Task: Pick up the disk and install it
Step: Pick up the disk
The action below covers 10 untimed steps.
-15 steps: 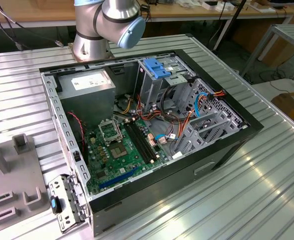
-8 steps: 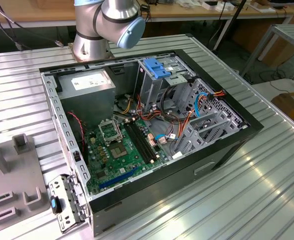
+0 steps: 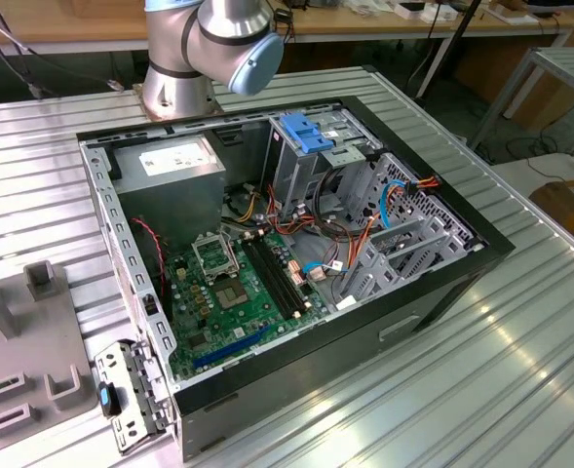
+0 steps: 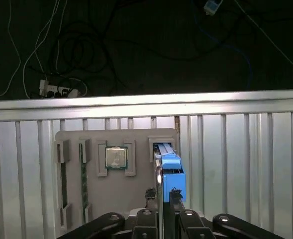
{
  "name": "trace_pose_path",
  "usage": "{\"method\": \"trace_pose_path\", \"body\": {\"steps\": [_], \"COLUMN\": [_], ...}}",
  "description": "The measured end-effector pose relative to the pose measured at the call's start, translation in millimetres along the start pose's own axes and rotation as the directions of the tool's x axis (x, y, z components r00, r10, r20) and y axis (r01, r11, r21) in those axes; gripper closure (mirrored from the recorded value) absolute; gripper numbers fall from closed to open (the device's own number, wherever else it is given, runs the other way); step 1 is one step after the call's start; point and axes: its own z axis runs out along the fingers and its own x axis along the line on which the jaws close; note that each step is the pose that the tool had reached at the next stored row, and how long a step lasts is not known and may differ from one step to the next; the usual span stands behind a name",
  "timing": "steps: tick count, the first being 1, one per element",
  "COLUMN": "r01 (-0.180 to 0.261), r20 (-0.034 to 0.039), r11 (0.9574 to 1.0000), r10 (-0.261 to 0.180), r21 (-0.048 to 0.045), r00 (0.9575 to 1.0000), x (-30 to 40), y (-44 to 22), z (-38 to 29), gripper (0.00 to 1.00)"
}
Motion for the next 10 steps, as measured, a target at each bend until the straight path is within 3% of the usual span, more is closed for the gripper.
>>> {"method": "trace_pose_path", "body": {"steps": [1, 3, 4, 8, 10], "r01": [0.0, 0.0, 0.0, -0.022, -0.038], "r20": [0.0, -0.0001, -0.0002, 0.0001, -0.0005], "r11": [1.0, 1.0, 1.0, 0.9998, 0.9993], "r10": [0.0, 0.0, 0.0, 0.022, 0.038], "r21": [0.0, 0.0, -0.0001, -0.0003, -0.0006], "r00": [1.0, 1.0, 1.0, 0.9998, 0.9993], "x": [-0.1, -0.7, -1.2, -7.0, -8.1], "y": [0.0, 0.2, 0.3, 0.7, 1.2], "z": [0.7, 3.3, 4.7, 12.5, 16.4], "gripper": [0.71, 0.71, 0.58, 0.34, 0.34]}}
